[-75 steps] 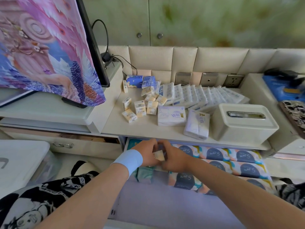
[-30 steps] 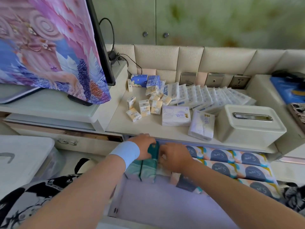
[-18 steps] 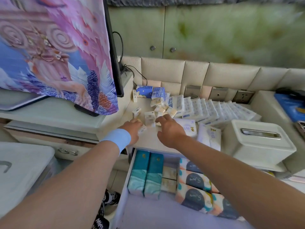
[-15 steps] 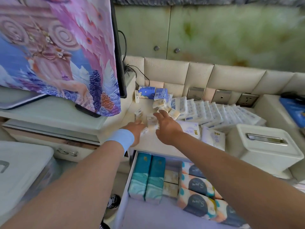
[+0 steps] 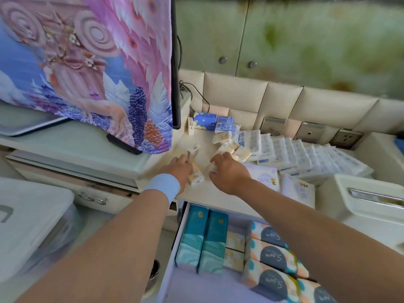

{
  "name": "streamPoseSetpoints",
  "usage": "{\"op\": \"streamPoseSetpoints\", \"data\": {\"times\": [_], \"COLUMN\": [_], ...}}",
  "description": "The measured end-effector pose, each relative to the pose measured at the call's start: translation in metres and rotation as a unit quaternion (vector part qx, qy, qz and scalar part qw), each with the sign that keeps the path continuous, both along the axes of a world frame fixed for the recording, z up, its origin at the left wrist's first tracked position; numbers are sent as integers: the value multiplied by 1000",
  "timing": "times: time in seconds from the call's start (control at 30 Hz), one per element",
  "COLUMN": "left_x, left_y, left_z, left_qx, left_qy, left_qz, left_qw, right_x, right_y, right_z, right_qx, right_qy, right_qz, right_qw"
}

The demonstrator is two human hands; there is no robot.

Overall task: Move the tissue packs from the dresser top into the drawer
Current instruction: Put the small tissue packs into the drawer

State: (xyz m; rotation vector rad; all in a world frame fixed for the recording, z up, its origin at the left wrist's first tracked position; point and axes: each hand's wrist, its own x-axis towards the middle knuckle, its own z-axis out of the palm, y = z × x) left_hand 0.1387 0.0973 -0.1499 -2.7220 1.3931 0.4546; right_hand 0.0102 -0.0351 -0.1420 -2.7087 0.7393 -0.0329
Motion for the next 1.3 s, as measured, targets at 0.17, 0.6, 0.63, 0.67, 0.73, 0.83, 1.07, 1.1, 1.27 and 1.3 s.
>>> {"op": "streamPoseSetpoints", "data": {"times": [0.17,0.6,0.63,0.67,0.73,0.83,1.07,1.1,1.27,1.3], "left_x": [-20,-100,-107,-114,-130,-154,-184,-183,-165,-160], "left_y": [-2,13,14,16,16,14,19,20,31,34], "left_z": [5,-4,-2,-1,4,2,-8,-9,-17,-18], "left_qx": [15,18,19,22,27,34,99,99,135,149], "left_qy": [1,-2,3,8,16,40,47,52,55,52], "left_qz": [-53,-127,-136,-143,-160,-177,-204,-201,-181,-176], "left_qw": [998,992,991,989,987,983,973,973,973,972], "right_x": [-53,-172,-178,-184,-198,-221,-236,-238,-230,-224], "right_y": [11,27,27,26,24,24,29,29,41,48], "right_z": [2,-30,-31,-31,-35,-44,-51,-54,-57,-54], "right_qx": [160,163,157,140,104,58,-86,-105,-145,-121], "right_qy": [-42,78,75,75,102,147,82,100,63,24], "right_qz": [-29,-83,-99,-109,-121,-135,-42,-3,38,45], "right_qw": [986,980,980,981,982,978,992,989,987,991]}}
